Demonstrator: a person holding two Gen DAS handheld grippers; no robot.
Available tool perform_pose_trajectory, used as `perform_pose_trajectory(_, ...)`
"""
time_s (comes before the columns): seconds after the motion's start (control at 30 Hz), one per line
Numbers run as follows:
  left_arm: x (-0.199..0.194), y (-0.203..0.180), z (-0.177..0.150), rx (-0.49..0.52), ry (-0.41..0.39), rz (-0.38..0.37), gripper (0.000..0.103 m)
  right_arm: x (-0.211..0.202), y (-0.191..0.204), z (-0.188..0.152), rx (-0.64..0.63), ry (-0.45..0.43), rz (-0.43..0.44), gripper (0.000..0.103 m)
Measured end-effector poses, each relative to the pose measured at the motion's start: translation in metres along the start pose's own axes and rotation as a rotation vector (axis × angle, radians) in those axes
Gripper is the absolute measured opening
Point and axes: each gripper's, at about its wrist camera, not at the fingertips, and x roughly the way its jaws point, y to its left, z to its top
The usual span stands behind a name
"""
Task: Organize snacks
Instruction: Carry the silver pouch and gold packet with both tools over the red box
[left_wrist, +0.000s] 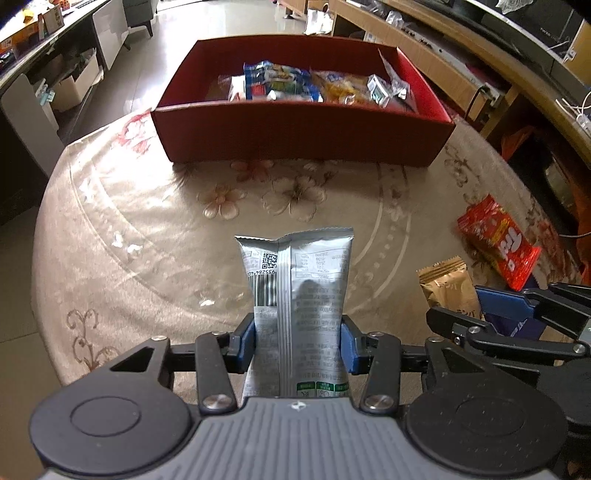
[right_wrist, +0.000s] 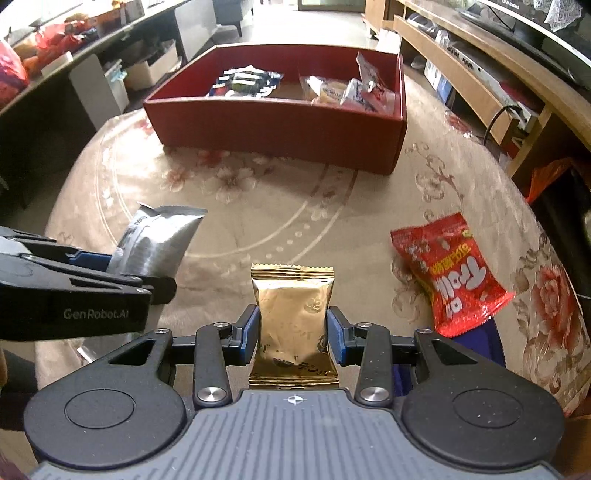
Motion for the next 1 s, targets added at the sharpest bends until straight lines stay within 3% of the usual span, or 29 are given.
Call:
perform_pose_trajectory(0.4,0.0,0.0,0.013,-0.01,-0.017,-0.006,0.045,-0.002,-0.006,0.017,0.009,-0.031,0.008,0.047)
perform_pose_trajectory(1.0,-0.016,-0.004,0.066,-0.014,-0.119,-0.002,0.044,-0.002,-0.013,0.063,0.014,-0.093,0.016,0.047)
